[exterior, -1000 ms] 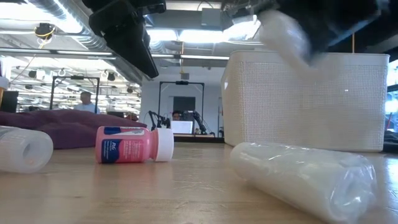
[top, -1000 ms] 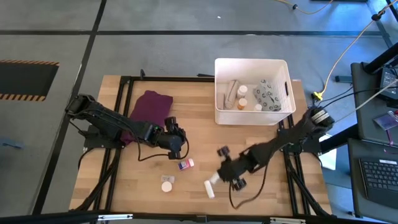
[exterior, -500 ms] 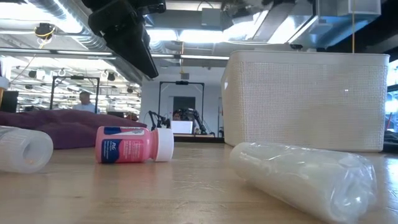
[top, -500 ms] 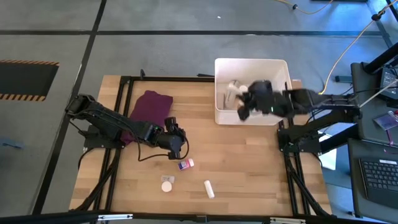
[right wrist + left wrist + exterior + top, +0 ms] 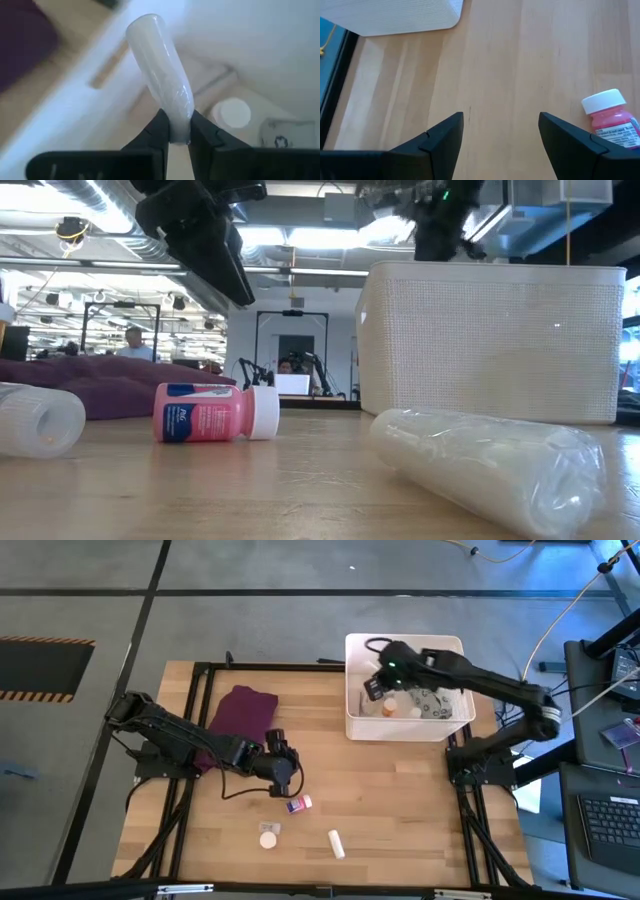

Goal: Pick & place medical supplies in basket/bin
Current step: Put the right white rolled gauze into the white bin, then put the pink pill bottle into the white bin

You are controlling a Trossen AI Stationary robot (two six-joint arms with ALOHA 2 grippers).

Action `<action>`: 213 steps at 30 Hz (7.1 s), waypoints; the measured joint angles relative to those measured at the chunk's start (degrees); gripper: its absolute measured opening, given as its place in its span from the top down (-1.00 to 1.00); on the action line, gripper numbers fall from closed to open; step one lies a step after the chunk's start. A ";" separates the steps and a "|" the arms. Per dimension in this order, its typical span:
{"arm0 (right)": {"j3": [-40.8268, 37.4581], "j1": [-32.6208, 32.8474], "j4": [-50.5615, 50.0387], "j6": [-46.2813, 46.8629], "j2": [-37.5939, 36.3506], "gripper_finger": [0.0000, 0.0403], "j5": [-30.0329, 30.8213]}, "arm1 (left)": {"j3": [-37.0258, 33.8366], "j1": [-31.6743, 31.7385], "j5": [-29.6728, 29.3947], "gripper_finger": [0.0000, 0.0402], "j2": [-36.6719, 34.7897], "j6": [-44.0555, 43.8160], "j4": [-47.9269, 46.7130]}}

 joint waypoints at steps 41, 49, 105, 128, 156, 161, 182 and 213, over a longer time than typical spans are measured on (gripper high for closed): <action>14.27 -3.79 -11.08 -6.42 16.76 -0.18 -6.01 | 0.00 0.02 1.95 -0.25 0.00 1.03 0.02; 25.67 3.19 -15.50 -9.41 8.21 -0.18 -2.73 | 1.41 -0.80 13.51 -0.25 0.00 0.88 1.08; -28.19 34.60 107.71 -37.53 42.41 -0.18 -21.61 | 1.57 -6.25 15.10 -0.25 14.25 -17.09 -2.71; -27.12 34.58 103.58 -34.34 43.72 0.08 -20.95 | 1.57 -5.99 16.47 -0.25 14.21 -16.94 -2.51; -16.82 34.64 39.51 -28.46 -0.13 0.15 -11.94 | 3.67 -5.84 1.14 -0.25 2.83 -14.11 -13.44; -2.59 33.67 16.52 -24.54 -5.90 0.15 -2.01 | 3.67 -5.84 0.77 -0.25 2.82 -13.27 -12.91; 18.78 -3.66 -35.63 -6.47 0.80 0.15 -12.98 | 3.67 -4.02 1.28 -0.25 3.26 -7.45 -8.61; 17.84 -11.89 -35.48 -30.86 13.23 0.15 -13.48 | 3.67 -3.74 4.05 -0.25 3.30 -7.51 -8.54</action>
